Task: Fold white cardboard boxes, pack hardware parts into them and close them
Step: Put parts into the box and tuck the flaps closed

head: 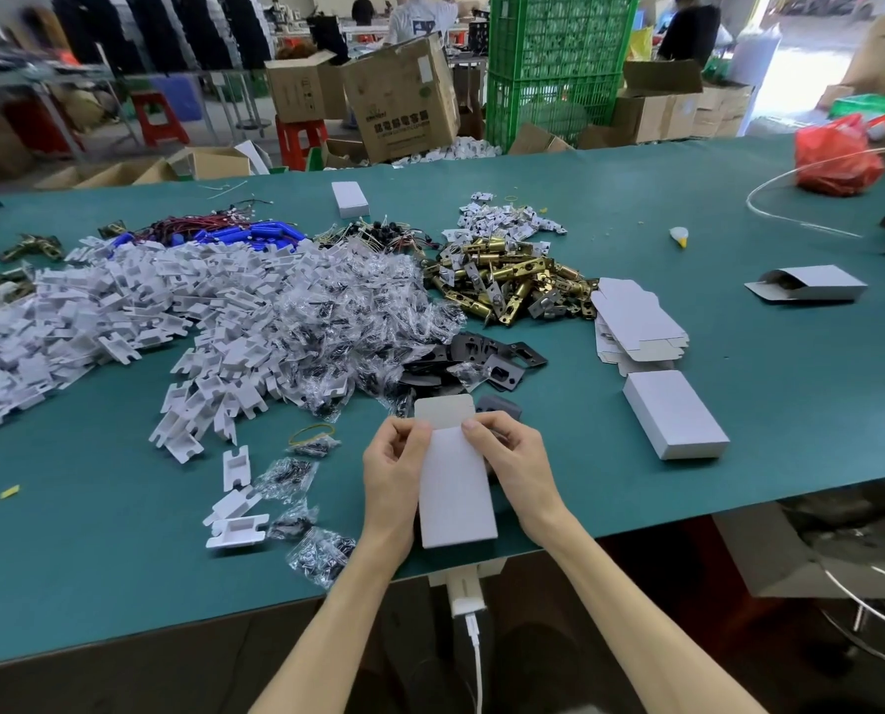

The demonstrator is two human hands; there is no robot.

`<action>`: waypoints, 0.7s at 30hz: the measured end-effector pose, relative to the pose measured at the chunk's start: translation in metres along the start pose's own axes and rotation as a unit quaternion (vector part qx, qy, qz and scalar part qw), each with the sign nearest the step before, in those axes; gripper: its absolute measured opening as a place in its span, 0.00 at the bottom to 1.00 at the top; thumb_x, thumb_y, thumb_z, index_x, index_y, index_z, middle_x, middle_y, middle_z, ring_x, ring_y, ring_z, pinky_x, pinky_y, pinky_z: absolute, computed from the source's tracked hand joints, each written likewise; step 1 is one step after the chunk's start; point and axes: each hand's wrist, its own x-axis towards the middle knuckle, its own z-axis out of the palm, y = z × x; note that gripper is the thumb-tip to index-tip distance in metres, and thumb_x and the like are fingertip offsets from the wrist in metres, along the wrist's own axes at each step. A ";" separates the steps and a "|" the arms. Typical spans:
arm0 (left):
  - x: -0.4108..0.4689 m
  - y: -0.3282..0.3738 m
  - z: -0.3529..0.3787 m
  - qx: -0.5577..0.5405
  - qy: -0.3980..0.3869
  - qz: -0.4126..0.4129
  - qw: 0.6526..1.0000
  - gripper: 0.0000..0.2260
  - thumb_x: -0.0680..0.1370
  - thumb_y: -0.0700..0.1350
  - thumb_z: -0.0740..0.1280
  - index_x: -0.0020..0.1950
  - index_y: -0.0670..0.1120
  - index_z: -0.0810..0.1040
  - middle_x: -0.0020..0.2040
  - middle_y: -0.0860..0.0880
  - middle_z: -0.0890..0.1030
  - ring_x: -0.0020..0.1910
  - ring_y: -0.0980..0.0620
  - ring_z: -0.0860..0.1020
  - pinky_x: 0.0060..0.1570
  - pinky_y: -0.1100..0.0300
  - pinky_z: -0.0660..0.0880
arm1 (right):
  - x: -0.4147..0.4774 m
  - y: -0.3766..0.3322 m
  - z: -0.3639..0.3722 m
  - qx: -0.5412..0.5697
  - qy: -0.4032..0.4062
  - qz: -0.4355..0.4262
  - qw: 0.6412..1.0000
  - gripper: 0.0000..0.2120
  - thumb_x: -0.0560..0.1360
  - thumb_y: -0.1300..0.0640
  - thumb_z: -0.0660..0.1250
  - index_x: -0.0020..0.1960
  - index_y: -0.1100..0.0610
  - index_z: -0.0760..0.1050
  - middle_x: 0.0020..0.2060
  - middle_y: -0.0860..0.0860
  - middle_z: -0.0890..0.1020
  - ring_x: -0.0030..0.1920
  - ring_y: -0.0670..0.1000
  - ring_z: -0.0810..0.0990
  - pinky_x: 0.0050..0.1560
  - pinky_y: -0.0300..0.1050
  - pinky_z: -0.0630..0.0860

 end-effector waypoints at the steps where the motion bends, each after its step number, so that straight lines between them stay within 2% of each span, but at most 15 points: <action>1: 0.000 0.000 0.000 -0.003 -0.003 -0.001 1.000 0.08 0.81 0.49 0.70 0.41 0.51 0.79 0.39 0.50 0.79 0.39 0.50 0.75 0.38 0.51 0.73 | 0.000 0.000 0.000 0.000 -0.001 0.000 1.000 0.12 0.76 0.45 0.70 0.45 0.55 0.81 0.40 0.48 0.82 0.40 0.48 0.76 0.39 0.44 0.71; 6: -0.002 0.003 -0.001 -0.027 -0.014 -0.018 0.999 0.06 0.77 0.52 0.72 0.43 0.52 0.81 0.42 0.47 0.81 0.42 0.45 0.77 0.41 0.47 0.74 | -0.001 0.001 -0.002 0.005 -0.008 -0.002 1.000 0.09 0.80 0.53 0.69 0.47 0.58 0.80 0.41 0.49 0.82 0.41 0.48 0.77 0.40 0.44 0.72; 11: -0.001 0.002 -0.002 -0.040 -0.011 -0.027 0.999 0.03 0.81 0.45 0.72 0.48 0.48 0.84 0.48 0.44 0.84 0.45 0.45 0.80 0.47 0.41 0.77 | 0.000 0.001 -0.001 0.009 -0.004 -0.002 1.000 0.08 0.81 0.55 0.69 0.48 0.60 0.81 0.42 0.52 0.82 0.42 0.50 0.77 0.41 0.47 0.72; 16: -0.003 0.004 0.000 -0.026 -0.024 -0.035 0.999 0.08 0.83 0.45 0.69 0.50 0.46 0.87 0.51 0.41 0.86 0.45 0.43 0.81 0.45 0.42 0.78 | -0.001 0.000 0.000 0.001 0.000 -0.009 1.000 0.06 0.81 0.55 0.69 0.47 0.56 0.83 0.46 0.52 0.82 0.43 0.47 0.79 0.41 0.42 0.73; 21: -0.002 0.003 0.000 -0.015 -0.024 -0.019 0.999 0.09 0.83 0.43 0.68 0.50 0.45 0.88 0.55 0.51 0.85 0.53 0.42 0.82 0.48 0.42 0.81 | 0.000 0.000 -0.001 -0.019 -0.001 -0.021 1.000 0.07 0.81 0.54 0.69 0.49 0.55 0.85 0.48 0.50 0.81 0.49 0.54 0.81 0.47 0.44 0.75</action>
